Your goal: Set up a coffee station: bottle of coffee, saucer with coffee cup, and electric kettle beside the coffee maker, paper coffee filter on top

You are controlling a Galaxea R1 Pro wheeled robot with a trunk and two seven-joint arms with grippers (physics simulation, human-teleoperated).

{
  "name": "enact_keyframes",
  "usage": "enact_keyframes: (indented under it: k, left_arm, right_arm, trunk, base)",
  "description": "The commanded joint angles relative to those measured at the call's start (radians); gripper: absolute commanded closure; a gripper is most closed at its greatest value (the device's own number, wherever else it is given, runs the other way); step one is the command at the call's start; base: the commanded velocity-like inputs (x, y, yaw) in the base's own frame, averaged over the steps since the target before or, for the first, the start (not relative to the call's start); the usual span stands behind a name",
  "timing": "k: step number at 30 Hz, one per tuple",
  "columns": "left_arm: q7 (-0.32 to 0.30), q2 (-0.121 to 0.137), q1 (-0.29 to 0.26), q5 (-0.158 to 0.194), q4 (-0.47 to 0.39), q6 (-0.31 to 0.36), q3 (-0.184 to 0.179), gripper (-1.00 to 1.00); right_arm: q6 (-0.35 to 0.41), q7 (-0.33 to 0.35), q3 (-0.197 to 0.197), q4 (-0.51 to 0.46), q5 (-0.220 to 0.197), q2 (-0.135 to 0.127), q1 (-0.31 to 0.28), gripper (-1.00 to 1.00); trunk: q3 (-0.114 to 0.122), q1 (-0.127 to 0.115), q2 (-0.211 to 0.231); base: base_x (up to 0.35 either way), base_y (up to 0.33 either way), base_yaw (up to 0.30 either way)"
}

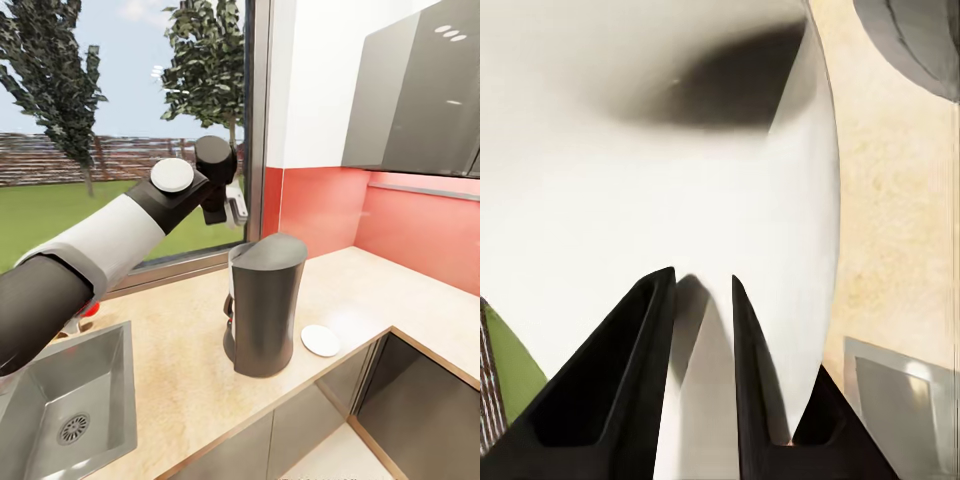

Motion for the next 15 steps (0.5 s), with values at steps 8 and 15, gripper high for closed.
enact_keyframes:
  k: [8, 15]
  left_arm:
    - [0.003, -0.002, 0.055, -0.01, -0.005, 0.006, -0.003, 1.0]
    - [0.005, -0.01, 0.057, -0.011, -0.011, 0.008, -0.004, 1.0]
  right_arm:
    - [-0.002, -0.001, -0.001, -0.001, 0.0, 0.0, 0.0, -1.0]
    - [-0.002, -0.001, -0.001, -0.001, -0.001, 0.0, 0.0, -1.0]
  trunk:
    - [-0.013, 0.0, -0.002]
    - [-0.024, 0.0, -0.002]
  base:
    - [0.0, 0.0, -0.001]
    - [0.0, 0.0, 0.0]
